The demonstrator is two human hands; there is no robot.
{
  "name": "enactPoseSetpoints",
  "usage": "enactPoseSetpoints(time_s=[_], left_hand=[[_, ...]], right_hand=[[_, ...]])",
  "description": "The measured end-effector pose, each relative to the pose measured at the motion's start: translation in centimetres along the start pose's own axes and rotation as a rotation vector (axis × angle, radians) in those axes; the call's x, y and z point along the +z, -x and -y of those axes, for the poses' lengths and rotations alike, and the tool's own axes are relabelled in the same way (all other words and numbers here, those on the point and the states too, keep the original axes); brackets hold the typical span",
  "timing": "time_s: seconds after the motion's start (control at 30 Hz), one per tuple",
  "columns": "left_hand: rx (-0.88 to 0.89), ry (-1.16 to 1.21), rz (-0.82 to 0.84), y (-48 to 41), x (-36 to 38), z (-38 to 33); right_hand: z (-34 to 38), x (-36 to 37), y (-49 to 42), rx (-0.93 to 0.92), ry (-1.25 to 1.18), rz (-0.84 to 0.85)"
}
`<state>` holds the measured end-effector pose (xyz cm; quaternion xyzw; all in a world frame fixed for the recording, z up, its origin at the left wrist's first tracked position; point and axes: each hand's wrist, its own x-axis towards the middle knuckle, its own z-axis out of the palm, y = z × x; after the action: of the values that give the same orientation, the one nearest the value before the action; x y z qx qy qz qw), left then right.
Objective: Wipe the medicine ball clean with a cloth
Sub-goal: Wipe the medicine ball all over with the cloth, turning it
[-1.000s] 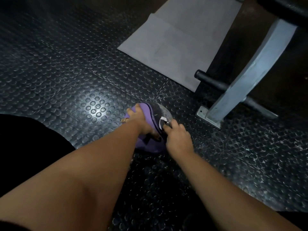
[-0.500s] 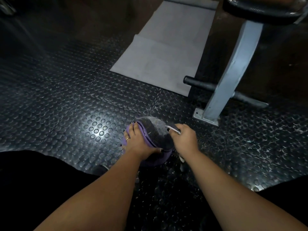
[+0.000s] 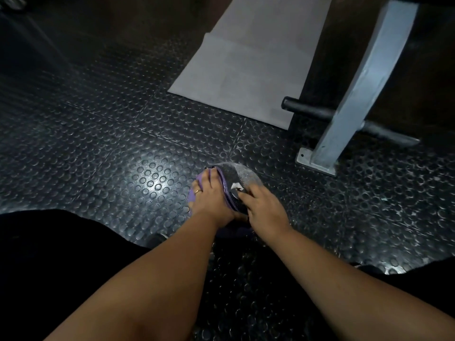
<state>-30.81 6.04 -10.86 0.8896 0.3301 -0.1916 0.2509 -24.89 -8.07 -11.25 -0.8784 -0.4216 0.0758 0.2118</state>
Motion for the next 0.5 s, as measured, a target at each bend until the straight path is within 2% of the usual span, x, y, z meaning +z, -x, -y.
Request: enactPoseSetpoints(time_s=[0.07,0.2,0.37,0.5], left_hand=[[0.017,-0.021,0.005,-0.2,0.1,-0.3],[0.043,-0.011,0.014,0.3,0.2,-1.7],[0.065,0.009,0.003,0.0,0.3,-2.4],[0.104,0.002,0.026,-0.1,0.3,-2.9]], right_hand=[[-0.5,-0.2,0.8,-0.008,-0.005,-0.020],[-1.0,-1.2,0.0,0.097,-0.056,-0.113],[-1.3,-1.1,0.0,-0.014,0.012,-0.040],[-3.1,-1.5,0.9,0.074,0.042,-0.065]])
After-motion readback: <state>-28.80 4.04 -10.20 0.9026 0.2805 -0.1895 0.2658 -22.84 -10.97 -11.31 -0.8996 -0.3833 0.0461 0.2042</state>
